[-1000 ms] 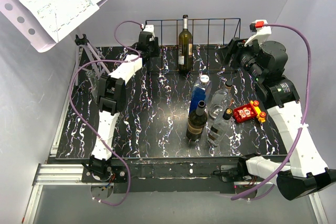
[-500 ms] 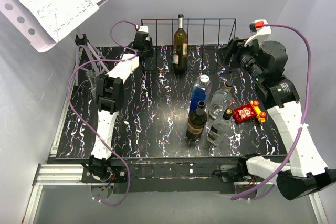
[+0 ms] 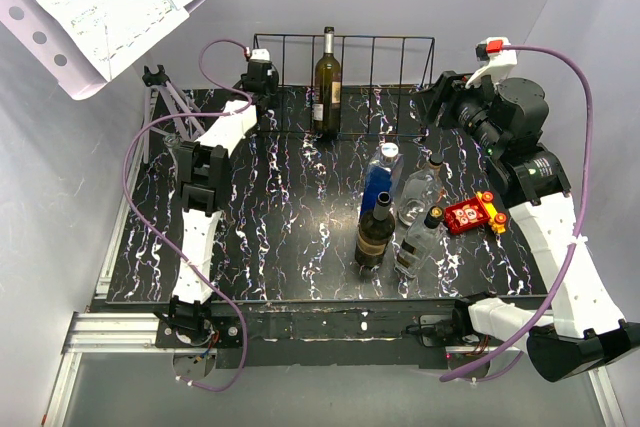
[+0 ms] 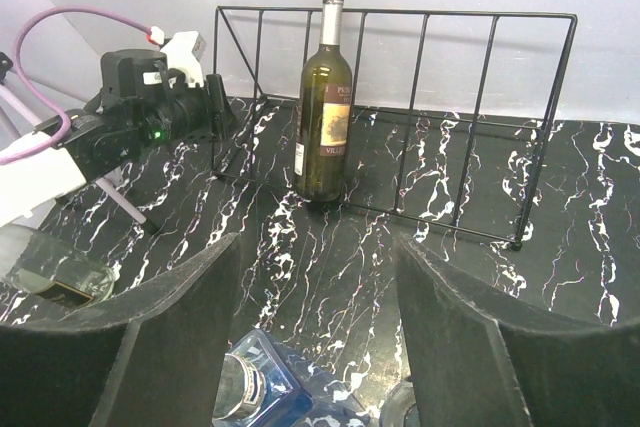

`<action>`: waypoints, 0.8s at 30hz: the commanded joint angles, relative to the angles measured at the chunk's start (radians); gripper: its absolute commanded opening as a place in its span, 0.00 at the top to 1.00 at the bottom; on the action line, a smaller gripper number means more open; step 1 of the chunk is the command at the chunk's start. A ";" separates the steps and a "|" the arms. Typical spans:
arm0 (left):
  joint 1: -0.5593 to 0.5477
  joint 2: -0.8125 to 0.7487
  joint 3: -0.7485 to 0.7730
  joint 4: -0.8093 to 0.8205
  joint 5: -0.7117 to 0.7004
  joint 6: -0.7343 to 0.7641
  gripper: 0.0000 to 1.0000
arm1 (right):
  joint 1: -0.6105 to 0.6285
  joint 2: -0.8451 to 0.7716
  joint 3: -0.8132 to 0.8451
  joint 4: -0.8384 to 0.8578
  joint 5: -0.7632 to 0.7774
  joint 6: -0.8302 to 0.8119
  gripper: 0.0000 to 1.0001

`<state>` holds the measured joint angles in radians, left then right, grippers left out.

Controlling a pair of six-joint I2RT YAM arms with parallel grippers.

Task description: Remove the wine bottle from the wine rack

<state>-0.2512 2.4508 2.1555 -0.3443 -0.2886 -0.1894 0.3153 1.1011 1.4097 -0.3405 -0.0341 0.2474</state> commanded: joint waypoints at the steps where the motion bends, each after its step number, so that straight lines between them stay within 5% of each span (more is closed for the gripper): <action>1: 0.018 -0.068 0.021 0.005 0.023 0.007 0.50 | -0.001 -0.024 0.003 0.051 -0.007 0.000 0.31; 6: -0.011 -0.179 -0.075 0.154 0.201 0.001 0.40 | -0.001 -0.020 0.006 0.055 -0.010 0.001 0.31; 12: -0.052 -0.204 -0.019 0.226 0.272 -0.018 0.37 | -0.001 -0.023 -0.005 0.055 -0.006 0.000 0.31; 24: -0.105 -0.023 0.158 0.459 0.289 -0.004 0.36 | 0.001 0.017 0.035 0.043 -0.030 0.006 0.31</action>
<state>-0.3531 2.3699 2.2433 0.0025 -0.0124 -0.1905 0.3153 1.1042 1.4044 -0.3393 -0.0383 0.2481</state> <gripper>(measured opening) 0.645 0.689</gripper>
